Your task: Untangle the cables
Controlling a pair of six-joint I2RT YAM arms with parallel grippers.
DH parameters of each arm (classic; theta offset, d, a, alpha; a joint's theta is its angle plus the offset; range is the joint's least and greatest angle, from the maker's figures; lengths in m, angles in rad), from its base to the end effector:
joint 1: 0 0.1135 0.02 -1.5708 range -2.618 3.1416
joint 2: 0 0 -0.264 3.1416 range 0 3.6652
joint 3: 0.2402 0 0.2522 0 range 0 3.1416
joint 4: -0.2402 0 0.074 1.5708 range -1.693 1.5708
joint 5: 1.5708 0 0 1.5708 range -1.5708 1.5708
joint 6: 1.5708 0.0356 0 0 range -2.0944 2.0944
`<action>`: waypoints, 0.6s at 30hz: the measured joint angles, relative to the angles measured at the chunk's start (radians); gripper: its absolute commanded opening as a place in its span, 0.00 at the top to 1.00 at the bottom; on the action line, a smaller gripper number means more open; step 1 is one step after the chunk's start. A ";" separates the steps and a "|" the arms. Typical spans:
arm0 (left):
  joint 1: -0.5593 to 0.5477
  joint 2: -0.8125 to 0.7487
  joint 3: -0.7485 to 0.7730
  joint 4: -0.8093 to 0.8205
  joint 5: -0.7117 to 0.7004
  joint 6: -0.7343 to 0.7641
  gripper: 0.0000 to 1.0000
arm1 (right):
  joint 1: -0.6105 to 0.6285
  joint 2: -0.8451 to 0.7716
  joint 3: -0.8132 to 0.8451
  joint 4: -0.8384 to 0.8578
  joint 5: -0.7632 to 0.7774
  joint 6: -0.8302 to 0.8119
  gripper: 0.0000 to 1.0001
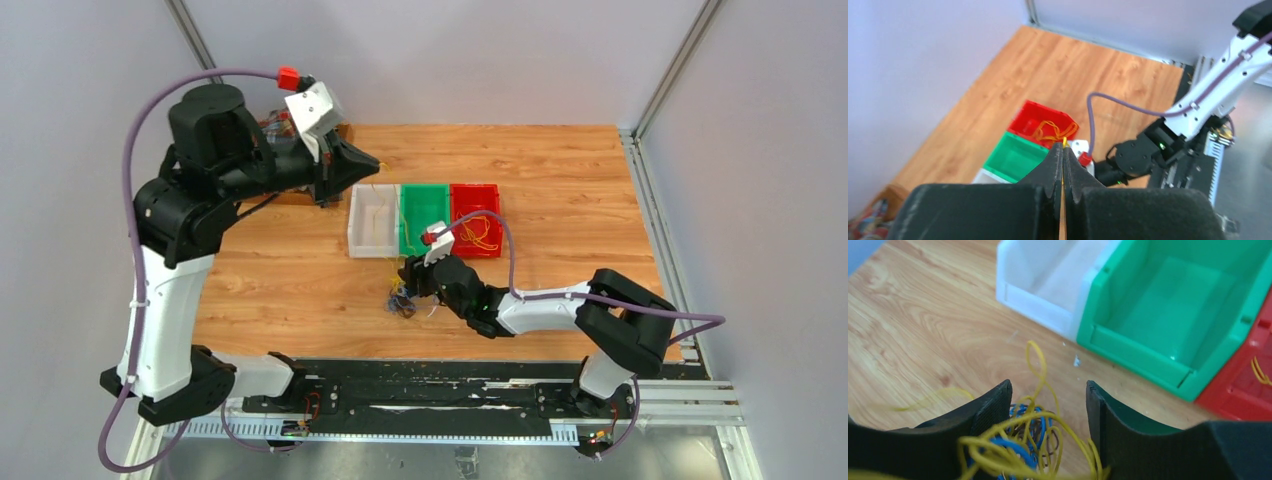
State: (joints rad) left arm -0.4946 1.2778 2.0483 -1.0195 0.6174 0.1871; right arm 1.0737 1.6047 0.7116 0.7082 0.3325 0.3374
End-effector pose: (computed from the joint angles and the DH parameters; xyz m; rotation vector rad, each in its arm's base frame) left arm 0.1465 -0.1024 0.5545 1.0150 1.5360 -0.7759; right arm 0.1700 0.2890 0.2043 -0.4108 1.7567 0.7338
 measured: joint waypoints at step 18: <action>0.000 -0.066 0.074 0.295 -0.241 0.021 0.81 | 0.000 0.023 -0.138 0.017 0.020 0.066 0.57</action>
State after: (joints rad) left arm -0.4950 1.2114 2.1220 -0.7242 0.3763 0.2085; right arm 1.0740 1.6272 0.5739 0.7254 0.3527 0.4038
